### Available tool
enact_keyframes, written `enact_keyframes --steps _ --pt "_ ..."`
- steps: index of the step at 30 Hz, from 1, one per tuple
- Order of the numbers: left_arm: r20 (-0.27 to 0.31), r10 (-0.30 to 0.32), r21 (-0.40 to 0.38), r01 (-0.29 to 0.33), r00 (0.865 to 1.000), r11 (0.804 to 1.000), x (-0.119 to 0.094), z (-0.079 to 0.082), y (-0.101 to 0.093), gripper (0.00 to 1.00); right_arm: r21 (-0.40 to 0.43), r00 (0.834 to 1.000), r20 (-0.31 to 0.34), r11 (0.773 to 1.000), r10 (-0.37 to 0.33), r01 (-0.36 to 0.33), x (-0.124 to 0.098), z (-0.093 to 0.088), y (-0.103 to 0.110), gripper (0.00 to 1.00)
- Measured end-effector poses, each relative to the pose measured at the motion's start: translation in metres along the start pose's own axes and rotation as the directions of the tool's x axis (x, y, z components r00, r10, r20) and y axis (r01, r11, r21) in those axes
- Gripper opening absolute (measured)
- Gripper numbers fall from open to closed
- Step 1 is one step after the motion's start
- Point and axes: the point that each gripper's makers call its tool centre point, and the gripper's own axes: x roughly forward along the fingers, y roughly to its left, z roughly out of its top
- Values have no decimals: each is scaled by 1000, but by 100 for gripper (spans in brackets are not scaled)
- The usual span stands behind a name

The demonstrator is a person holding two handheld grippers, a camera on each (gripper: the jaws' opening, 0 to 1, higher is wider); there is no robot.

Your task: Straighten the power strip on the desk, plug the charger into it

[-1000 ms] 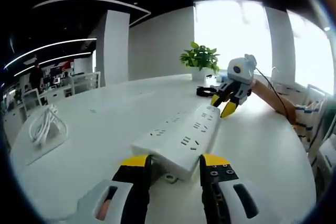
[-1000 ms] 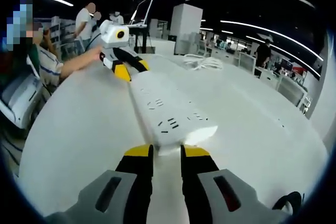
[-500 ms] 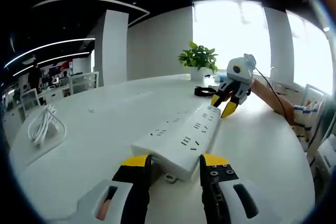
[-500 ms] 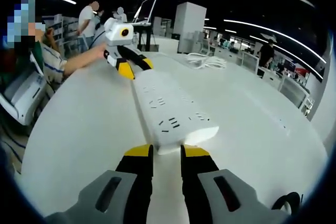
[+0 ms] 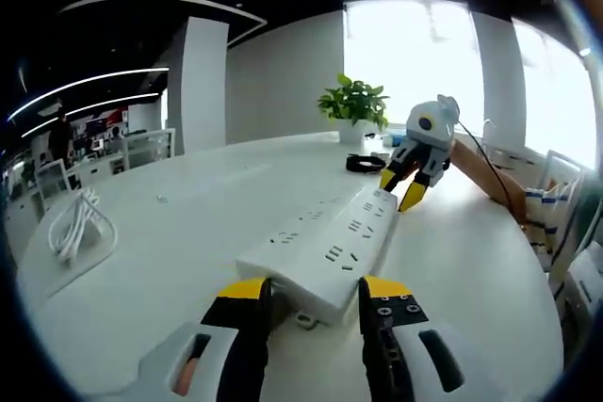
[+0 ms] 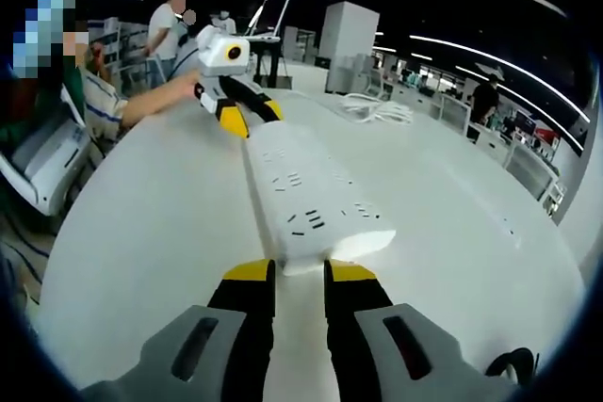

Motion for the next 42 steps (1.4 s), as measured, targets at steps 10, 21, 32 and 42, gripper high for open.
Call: enact_keyframes --steps 10,21,32,42 --pt "-1 5 -5 -5 1000 1000 0 1 1 38 -12 1000 -10 1000 -9 9 0 0 -2 19" --pt "3 5 -27 -5 1000 1000 0 1 1 38 -2 999 -34 1000 -5 5 2 -5 0 19" --pt "11 1 -20 -1 1000 1000 -3 6 1 35 -23 999 -42 999 -28 27 -2 -7 -6 20" --pt "61 -17 -25 18 998 1000 -8 19 -2 35 -6 994 46 995 -101 101 -26 9 -24 20"
